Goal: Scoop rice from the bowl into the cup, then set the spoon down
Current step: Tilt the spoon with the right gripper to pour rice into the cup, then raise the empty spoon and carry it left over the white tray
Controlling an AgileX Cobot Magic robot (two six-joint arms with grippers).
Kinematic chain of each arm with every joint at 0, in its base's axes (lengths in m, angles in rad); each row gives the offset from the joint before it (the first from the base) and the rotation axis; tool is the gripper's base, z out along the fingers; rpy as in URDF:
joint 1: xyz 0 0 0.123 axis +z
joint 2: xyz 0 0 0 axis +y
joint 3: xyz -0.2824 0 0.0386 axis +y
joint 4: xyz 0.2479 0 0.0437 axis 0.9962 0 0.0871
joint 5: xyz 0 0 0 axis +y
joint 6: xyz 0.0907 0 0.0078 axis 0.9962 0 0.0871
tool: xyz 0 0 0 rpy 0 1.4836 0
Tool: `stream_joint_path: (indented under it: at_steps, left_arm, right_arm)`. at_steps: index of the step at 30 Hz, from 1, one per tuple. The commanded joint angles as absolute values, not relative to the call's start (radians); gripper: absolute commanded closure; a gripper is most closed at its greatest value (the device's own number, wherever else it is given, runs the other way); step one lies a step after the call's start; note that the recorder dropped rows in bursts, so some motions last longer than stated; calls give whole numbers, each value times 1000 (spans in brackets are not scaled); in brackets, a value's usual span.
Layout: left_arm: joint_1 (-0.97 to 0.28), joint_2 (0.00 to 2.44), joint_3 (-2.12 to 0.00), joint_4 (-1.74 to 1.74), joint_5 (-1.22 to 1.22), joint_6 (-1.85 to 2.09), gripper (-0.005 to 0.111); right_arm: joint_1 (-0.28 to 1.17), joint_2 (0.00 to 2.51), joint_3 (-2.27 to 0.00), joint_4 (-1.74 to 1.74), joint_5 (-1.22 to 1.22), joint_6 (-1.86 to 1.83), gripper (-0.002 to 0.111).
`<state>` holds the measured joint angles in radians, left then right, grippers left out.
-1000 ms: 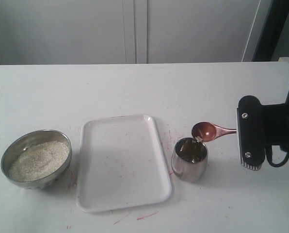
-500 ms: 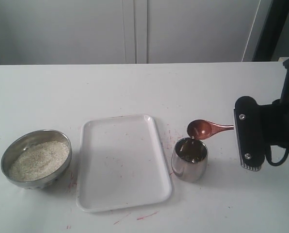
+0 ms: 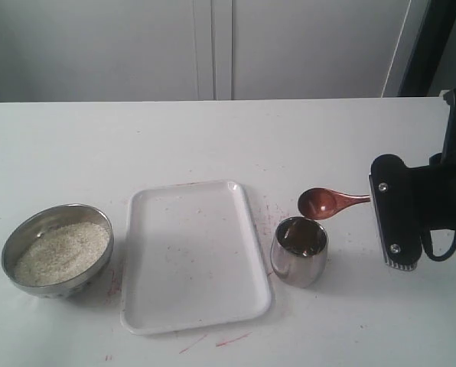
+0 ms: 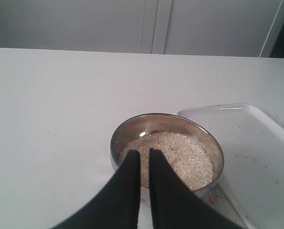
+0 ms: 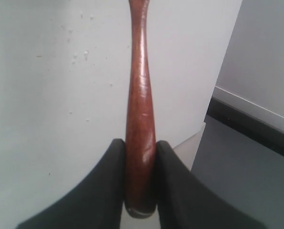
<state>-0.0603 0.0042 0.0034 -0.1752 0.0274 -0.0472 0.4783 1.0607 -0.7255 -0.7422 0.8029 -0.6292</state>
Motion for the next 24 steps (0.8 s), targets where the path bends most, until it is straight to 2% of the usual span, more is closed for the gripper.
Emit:
stream_joint_path:
  at_steps: [1,16,24]
  left_arm:
    - [-63,0,0,-185,24,-49,92]
    - [-63,0,0,-185,24,-49,92]
    - [-63,0,0,-185,24,-49,92]
  right_arm:
    - [480,1063,-721,-752,787,-610,108]
    - [480,1063,-721,-532,699,-350,108]
    - [480,1063,-765,-458,663,-15,108]
